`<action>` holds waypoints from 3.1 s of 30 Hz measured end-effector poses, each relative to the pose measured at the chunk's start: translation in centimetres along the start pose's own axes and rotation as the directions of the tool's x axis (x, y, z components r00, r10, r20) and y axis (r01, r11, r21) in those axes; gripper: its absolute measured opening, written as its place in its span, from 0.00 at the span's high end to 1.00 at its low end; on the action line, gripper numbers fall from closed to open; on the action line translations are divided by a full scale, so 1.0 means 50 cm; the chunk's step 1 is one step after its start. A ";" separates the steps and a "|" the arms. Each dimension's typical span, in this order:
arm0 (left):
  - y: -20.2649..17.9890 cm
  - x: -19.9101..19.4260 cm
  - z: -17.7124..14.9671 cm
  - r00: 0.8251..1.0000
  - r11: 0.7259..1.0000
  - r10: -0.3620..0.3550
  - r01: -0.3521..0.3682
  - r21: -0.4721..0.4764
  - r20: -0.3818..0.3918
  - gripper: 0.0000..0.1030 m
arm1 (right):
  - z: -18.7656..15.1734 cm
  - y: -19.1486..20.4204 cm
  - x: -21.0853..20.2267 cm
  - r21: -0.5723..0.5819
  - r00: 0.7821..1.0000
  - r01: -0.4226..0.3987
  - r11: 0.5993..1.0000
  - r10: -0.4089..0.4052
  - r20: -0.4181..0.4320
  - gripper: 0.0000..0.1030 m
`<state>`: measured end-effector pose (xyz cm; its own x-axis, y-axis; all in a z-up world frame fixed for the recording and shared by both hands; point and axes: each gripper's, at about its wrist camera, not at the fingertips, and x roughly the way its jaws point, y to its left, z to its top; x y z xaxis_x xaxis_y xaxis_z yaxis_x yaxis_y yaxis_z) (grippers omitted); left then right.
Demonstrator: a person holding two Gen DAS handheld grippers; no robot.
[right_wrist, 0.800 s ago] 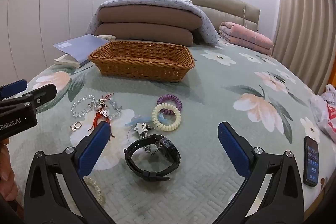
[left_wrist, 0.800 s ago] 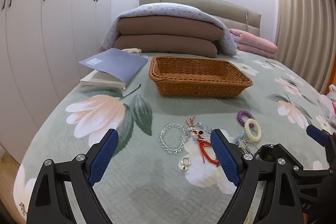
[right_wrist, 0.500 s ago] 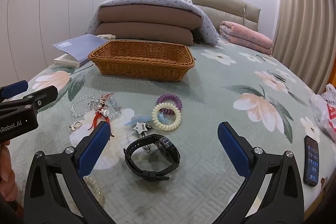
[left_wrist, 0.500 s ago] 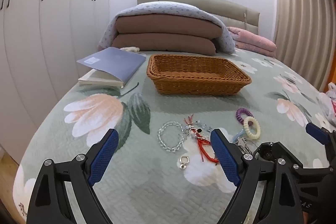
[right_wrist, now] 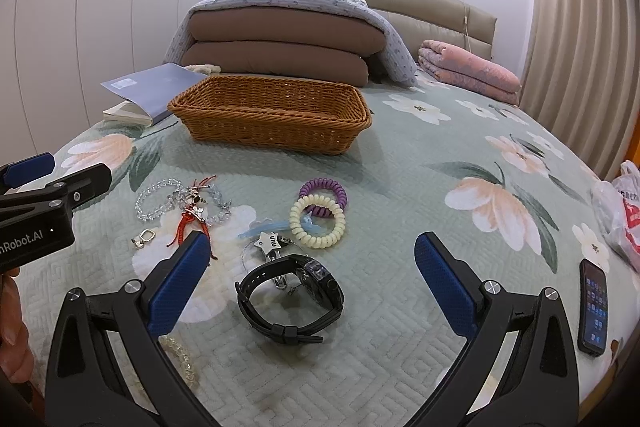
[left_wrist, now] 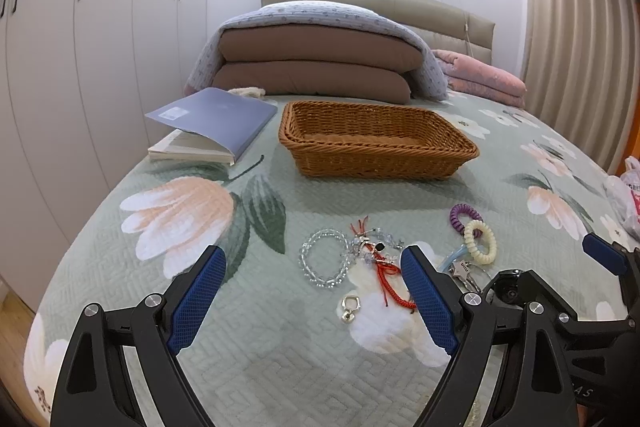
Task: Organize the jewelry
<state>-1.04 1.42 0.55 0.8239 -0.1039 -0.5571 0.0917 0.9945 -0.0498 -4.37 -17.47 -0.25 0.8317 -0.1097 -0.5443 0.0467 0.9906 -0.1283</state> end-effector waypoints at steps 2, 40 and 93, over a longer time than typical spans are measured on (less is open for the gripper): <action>0.000 0.000 0.000 1.000 1.000 0.001 -0.001 0.000 0.000 0.13 | 0.000 0.000 0.000 -0.002 1.000 0.000 1.000 0.000 -0.001 0.00; 0.130 0.105 0.041 0.942 0.970 -0.238 0.220 -0.101 -0.237 0.13 | 0.042 -0.176 0.055 0.162 0.998 -0.035 0.986 0.043 -0.045 0.09; 0.032 0.139 0.231 0.864 0.876 -0.450 0.476 0.076 -0.226 0.93 | 0.197 -0.086 0.190 0.019 0.958 -0.219 0.975 0.219 -0.185 0.90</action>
<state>11.29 2.16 6.20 0.5438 -0.5350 -0.6465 0.5156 0.8209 -0.2457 8.80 -21.95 3.31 0.7046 0.0969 -0.7030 -0.1265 0.9919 0.0099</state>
